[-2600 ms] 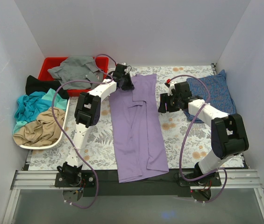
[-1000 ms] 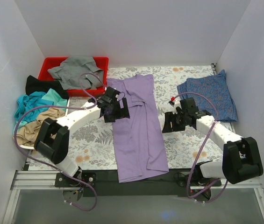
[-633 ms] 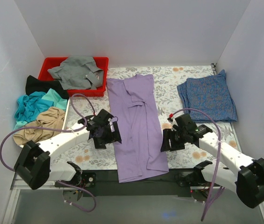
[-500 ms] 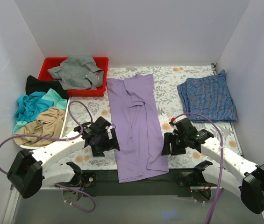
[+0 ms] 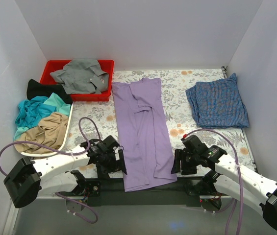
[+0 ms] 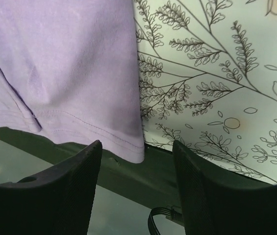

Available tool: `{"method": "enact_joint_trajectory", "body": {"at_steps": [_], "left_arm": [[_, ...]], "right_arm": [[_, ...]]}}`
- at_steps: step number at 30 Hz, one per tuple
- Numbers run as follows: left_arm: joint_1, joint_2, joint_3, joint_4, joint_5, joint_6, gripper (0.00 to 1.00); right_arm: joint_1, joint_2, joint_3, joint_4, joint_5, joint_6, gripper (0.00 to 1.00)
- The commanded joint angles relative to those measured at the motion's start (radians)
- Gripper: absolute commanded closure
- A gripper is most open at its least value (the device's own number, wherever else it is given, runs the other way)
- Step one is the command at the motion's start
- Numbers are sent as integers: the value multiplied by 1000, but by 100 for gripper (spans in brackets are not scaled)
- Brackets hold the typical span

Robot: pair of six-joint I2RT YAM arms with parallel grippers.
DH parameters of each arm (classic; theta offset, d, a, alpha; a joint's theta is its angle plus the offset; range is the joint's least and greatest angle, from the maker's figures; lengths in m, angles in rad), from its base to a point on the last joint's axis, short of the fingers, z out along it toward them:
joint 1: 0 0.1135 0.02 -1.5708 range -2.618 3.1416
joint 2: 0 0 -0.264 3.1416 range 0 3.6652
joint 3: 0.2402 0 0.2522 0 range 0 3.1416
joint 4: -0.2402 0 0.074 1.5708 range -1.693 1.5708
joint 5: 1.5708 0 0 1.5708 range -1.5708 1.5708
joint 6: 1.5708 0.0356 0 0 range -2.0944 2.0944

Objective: Fold and stack the t-shirts
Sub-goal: Fold the tshirt

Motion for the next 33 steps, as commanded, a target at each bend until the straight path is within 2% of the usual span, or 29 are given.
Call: {"method": "enact_joint_trajectory", "body": {"at_steps": [1, 6, 9, 10, 13, 14, 20, 24, 25, 26, 27, 29, 30, 33], "left_arm": [[-60, 11, -12, 27, 61, -44, 10], [-116, 51, -16, 87, 93, -61, 17], [-148, 60, -15, 154, 97, -63, 30], [-160, 71, -15, 171, 99, -58, 39], [-174, 103, -1, 199, 84, -47, 53], [-177, 112, 7, 206, 79, -44, 62], [-186, 174, 47, 240, 44, -18, 81], [-192, 195, 51, 260, 42, -8, 92], [-192, 198, 51, 262, 44, -6, 98], [-191, 201, 53, 262, 42, -6, 100], [-194, 201, 51, 262, 44, -6, 100], [-195, 194, 50, 262, 51, -8, 100], [-195, 180, 44, 257, 51, -11, 100], [-197, 151, 33, 233, 51, -24, 100]], "right_arm": [[18, -14, -12, -6, -13, 43, 35], [38, 26, -4, 9, -12, 32, 35], [49, 47, -15, 34, -12, 31, 36], [53, 52, -18, 43, -12, 32, 37], [58, 55, -33, 62, -8, 40, 37], [58, 52, -38, 63, -7, 44, 38], [61, 57, -78, 115, -24, 57, 44], [61, 61, -92, 148, -36, 58, 56], [61, 69, -98, 155, -45, 57, 60], [61, 70, -99, 163, -47, 58, 67], [61, 75, -101, 167, -44, 58, 81], [61, 75, -99, 165, -44, 58, 89], [63, 70, -98, 154, -39, 63, 98], [64, 37, -80, 103, -9, 80, 99]]}}
